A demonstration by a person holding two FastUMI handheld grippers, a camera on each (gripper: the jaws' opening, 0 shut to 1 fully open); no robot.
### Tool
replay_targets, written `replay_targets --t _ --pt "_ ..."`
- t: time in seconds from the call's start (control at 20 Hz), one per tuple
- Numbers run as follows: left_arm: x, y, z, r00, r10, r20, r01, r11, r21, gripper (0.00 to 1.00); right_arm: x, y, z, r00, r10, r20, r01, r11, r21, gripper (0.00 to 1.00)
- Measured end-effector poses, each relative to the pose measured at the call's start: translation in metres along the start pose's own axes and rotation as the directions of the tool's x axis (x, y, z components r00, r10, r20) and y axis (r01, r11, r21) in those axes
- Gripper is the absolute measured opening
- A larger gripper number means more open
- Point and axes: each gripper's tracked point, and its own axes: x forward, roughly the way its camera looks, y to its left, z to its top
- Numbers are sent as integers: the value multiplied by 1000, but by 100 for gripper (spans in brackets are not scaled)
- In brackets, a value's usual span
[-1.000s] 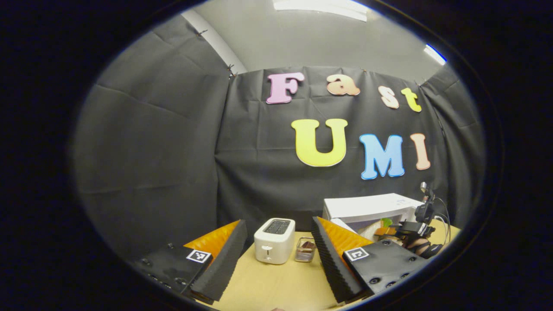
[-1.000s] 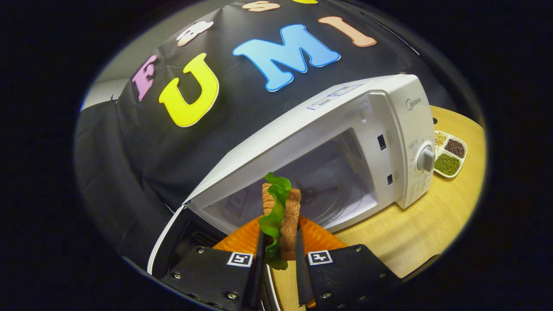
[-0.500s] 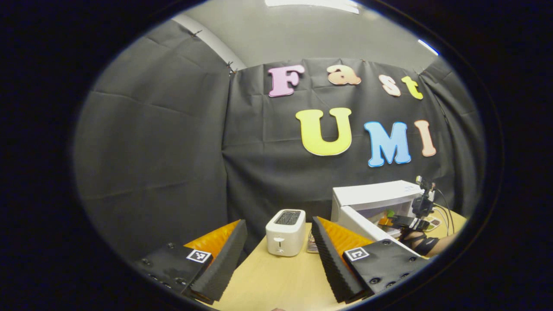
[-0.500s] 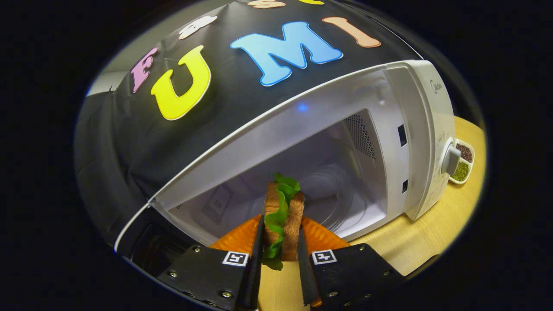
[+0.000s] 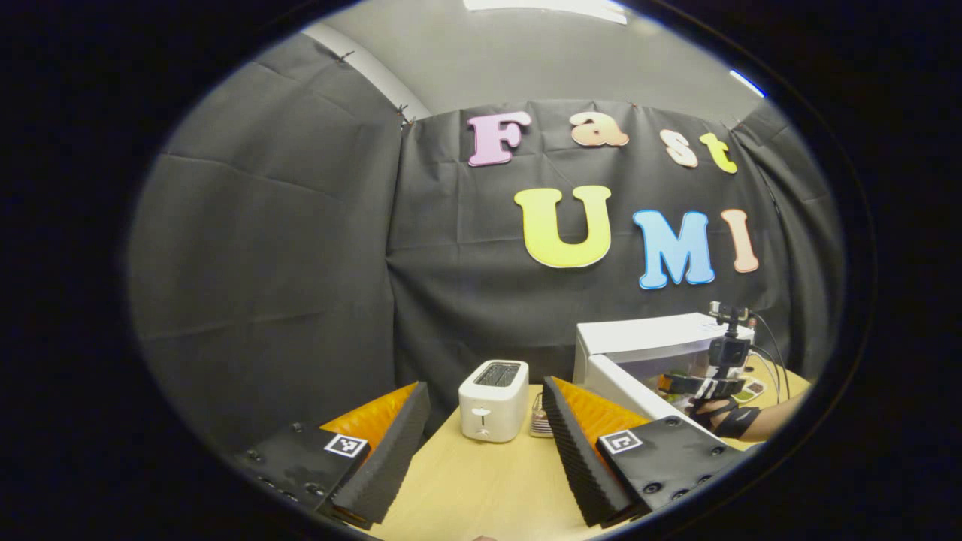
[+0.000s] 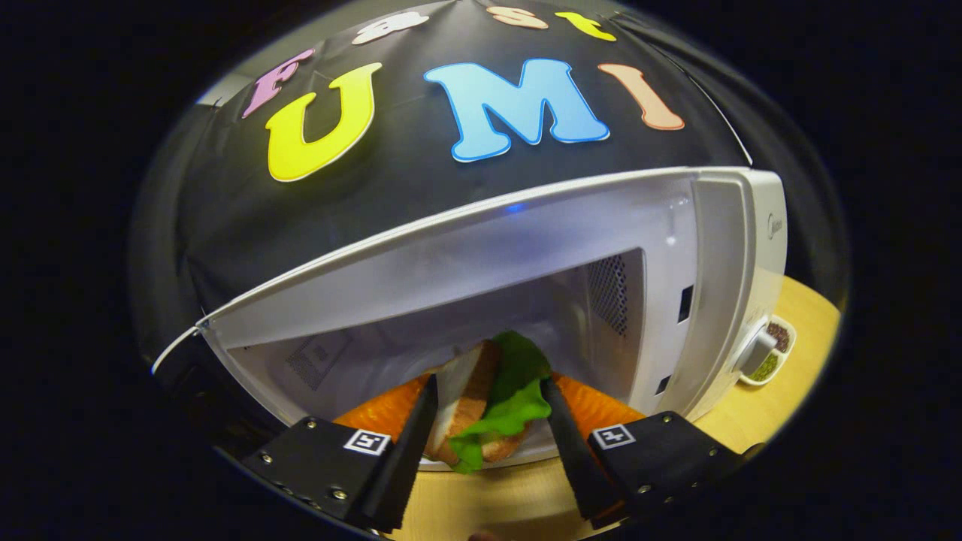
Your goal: Open the microwave oven with the left hand, put the food in, and close the microwave oven.
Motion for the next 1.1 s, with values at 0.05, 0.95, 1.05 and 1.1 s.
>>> replay_targets --t 0.05,0.95,1.05,1.1 --pt "0 0 -1 1000 -1 -6 1 1000 -5 98 -4 0 1 1000 8 -2 -8 1000 -17 90" --pt "-44 -44 -76 997 -4 -80 8 999 51 100 -246 -40 116 958 181 224 -133 968 -213 98" --pt "-53 -49 -87 995 -6 -98 12 998 55 97 -274 -54 123 953 180 244 -124 966 -228 98" --pt "-56 -52 -91 994 -9 -106 14 999 50 99 -286 -61 126 951 180 252 -122 965 -231 98"
